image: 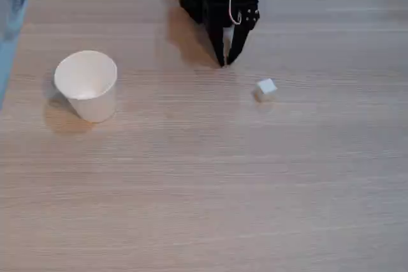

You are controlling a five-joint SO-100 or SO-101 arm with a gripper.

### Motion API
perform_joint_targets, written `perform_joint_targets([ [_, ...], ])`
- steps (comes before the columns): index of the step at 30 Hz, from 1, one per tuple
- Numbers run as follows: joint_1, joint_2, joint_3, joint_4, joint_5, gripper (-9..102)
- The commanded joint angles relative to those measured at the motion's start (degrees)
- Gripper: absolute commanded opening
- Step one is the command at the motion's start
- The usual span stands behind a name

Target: Grasp a block and put it in the bin.

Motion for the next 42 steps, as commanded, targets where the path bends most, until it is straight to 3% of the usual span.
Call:
perform_joint_targets([
  [1,-0.7,0.09,0.7,0.35,0.09,5],
  [6,-0.7,0.09,0.7,0.35,0.18,0],
  [42,0.53,0.09,0.62,0.53,-1.93,2],
])
